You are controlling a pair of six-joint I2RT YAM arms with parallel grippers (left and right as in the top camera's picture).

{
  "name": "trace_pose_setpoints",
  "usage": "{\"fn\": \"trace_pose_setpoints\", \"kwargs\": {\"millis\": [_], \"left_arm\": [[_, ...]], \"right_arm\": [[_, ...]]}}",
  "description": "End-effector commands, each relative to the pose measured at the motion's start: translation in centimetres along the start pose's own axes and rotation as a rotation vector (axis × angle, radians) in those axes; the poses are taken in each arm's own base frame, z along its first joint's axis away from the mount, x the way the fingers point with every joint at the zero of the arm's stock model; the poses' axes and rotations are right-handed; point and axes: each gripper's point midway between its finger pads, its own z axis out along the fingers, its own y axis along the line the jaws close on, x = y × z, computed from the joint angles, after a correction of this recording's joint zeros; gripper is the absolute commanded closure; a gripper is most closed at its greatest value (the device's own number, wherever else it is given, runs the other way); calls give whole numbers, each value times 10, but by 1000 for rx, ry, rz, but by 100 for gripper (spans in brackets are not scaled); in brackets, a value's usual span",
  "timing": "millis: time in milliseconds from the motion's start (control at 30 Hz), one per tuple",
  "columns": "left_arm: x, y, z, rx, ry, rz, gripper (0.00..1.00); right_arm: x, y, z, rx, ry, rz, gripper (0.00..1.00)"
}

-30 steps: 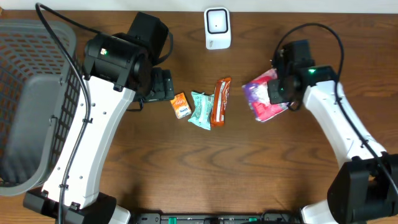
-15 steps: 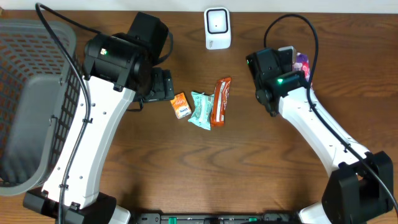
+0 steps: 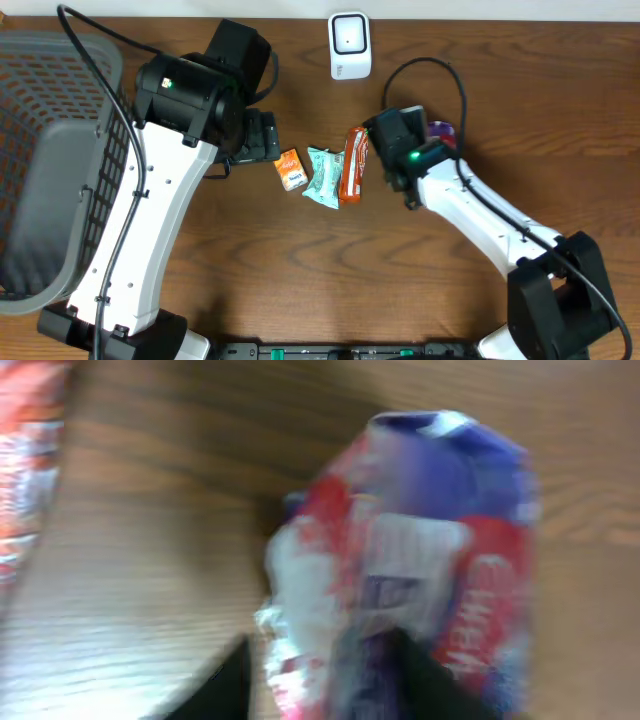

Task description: Scan the item barcode

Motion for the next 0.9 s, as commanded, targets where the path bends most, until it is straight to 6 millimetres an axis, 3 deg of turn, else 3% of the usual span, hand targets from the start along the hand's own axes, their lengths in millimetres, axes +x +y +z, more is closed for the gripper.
{"fn": "trace_pose_setpoints", "kwargs": {"millis": [0, 133, 267, 400, 533, 767, 867], "left_arm": [[9, 7, -2, -22, 35, 1, 2], [9, 7, -2, -22, 35, 1, 2], [9, 7, -2, -22, 35, 1, 2], [9, 7, -2, -22, 35, 1, 2], [9, 7, -2, -22, 35, 1, 2], [9, 7, -2, -22, 35, 1, 2], [9, 7, -2, -22, 35, 1, 2]], "right_arm": [[-1, 36, -11, -146, -7, -9, 46], [-10, 69, -27, -333, -12, 1, 41], [-36, 84, -50, -506, -30, 46, 36], [-66, 64, -71, -591, -33, 110, 31], [-74, 39, -68, -626, -31, 88, 15], [-39, -12, -40, -647, 122, 116, 9], [-23, -20, -34, -699, 171, 128, 8]]}}
